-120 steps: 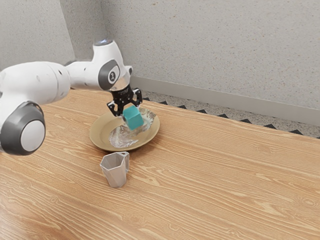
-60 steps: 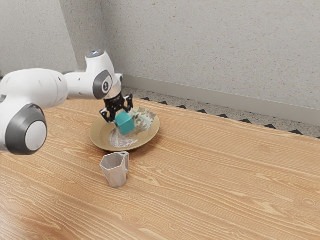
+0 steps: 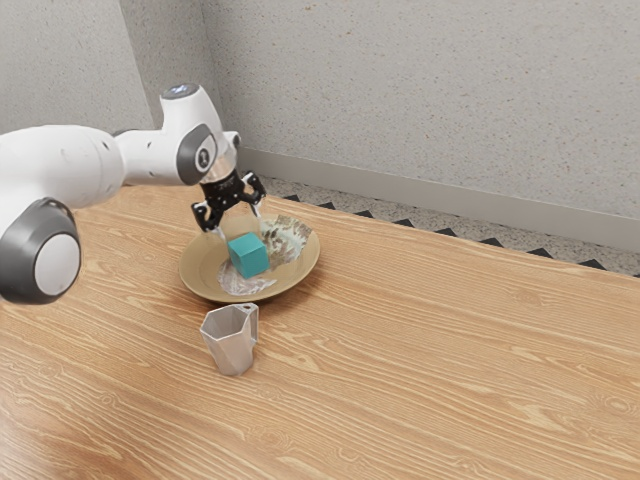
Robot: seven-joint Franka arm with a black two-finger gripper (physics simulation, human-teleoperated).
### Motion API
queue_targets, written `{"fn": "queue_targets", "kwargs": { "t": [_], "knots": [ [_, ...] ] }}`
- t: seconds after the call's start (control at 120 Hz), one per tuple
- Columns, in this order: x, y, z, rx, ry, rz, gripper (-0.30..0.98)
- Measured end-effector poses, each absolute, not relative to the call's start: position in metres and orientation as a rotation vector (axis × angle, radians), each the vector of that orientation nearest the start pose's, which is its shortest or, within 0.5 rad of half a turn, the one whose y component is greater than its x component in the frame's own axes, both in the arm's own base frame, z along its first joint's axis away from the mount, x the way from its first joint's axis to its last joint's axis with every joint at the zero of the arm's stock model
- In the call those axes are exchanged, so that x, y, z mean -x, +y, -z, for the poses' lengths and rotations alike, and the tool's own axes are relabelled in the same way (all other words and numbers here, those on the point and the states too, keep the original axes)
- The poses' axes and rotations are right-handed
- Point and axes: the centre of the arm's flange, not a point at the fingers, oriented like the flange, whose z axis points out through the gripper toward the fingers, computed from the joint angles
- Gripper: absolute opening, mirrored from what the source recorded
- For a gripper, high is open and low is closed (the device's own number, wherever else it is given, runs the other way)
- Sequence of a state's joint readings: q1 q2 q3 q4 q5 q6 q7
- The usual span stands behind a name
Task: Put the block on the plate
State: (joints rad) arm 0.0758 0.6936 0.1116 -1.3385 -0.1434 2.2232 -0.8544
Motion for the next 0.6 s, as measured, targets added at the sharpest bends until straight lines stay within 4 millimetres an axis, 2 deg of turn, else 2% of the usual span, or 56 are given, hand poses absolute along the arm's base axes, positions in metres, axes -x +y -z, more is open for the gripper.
{"fn": "queue_targets", "kwargs": {
  "t": [0.125,0.233,0.367,0.458,0.6],
  "knots": [
    [-0.735,0.114,-0.376,2.830,-1.600,0.300,0.66],
    [-0.723,0.112,-0.392,2.876,-1.517,0.278,0.67],
    [-0.707,0.108,-0.440,2.958,-1.346,0.245,0.68],
    [-0.689,0.094,-0.469,3.025,-1.210,0.176,0.68],
    [-0.662,0.070,-0.500,3.110,-1.007,0.073,0.68]
  ]
}}
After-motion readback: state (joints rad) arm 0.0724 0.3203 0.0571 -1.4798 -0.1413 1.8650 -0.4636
